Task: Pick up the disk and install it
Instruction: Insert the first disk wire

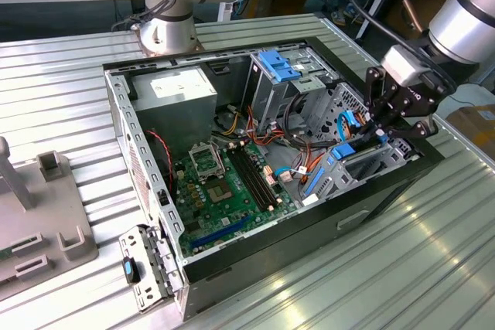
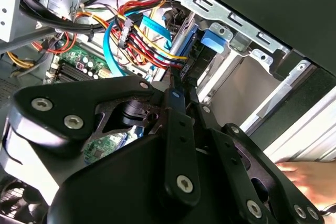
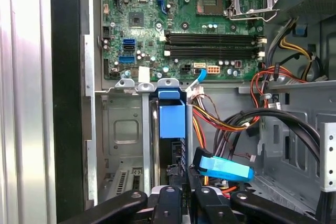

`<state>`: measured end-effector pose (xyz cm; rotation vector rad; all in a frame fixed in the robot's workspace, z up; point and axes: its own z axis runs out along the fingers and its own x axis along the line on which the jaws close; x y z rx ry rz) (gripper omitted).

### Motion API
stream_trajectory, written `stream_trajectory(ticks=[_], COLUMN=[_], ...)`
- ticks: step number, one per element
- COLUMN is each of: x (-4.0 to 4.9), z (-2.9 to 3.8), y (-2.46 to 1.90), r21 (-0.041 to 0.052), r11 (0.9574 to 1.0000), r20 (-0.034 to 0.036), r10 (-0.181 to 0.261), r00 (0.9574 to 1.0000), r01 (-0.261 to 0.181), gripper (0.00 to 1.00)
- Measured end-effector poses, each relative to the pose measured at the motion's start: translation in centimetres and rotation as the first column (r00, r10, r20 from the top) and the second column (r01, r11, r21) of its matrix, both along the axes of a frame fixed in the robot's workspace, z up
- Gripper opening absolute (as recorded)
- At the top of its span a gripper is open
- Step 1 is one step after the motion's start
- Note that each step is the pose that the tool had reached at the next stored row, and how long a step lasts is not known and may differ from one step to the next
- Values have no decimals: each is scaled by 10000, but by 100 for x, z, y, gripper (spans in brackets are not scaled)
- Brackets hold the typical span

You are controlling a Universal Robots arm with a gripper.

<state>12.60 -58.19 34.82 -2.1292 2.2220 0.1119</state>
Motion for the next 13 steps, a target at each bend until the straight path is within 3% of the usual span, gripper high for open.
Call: stream_trajectory(ticks=[13], x=[0], z=[-3], y=[0], r21=[1], r11=[10000], r20=[-50], r10=[-87], r00=[9999], r01=[87], gripper=[16])
